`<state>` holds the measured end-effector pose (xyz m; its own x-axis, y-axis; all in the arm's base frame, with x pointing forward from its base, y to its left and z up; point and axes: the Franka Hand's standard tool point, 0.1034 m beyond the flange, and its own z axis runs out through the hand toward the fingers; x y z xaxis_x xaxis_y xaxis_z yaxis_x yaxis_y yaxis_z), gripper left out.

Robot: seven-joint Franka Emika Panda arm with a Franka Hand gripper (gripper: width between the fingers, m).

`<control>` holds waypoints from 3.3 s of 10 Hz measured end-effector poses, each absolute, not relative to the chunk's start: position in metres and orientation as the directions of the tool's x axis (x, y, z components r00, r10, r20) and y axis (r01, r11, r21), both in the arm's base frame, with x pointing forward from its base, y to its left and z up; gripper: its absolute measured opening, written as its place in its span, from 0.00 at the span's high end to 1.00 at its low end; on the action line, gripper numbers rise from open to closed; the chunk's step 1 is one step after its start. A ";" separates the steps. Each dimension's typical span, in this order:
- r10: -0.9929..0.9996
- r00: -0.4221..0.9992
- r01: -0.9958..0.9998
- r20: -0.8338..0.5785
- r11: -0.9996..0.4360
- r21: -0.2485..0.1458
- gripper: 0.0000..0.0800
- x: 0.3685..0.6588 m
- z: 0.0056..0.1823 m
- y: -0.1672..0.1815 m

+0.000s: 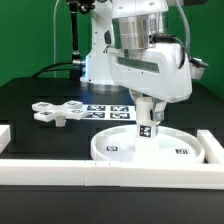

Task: Assemble round table

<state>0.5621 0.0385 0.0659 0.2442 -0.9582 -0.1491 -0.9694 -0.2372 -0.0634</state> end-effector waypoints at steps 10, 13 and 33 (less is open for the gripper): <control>-0.964 0.195 -0.980 -0.179 -0.184 -0.076 0.19 0.566 0.070 0.042; -0.907 0.390 -0.920 -0.161 -0.376 -0.109 0.19 0.566 0.068 0.041; 0.696 0.713 0.698 0.083 -0.716 0.008 0.19 0.567 0.073 0.033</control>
Offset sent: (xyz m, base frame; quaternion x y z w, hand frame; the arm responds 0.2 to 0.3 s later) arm 0.0000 0.0000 0.0000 0.0000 0.0000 0.1938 0.9810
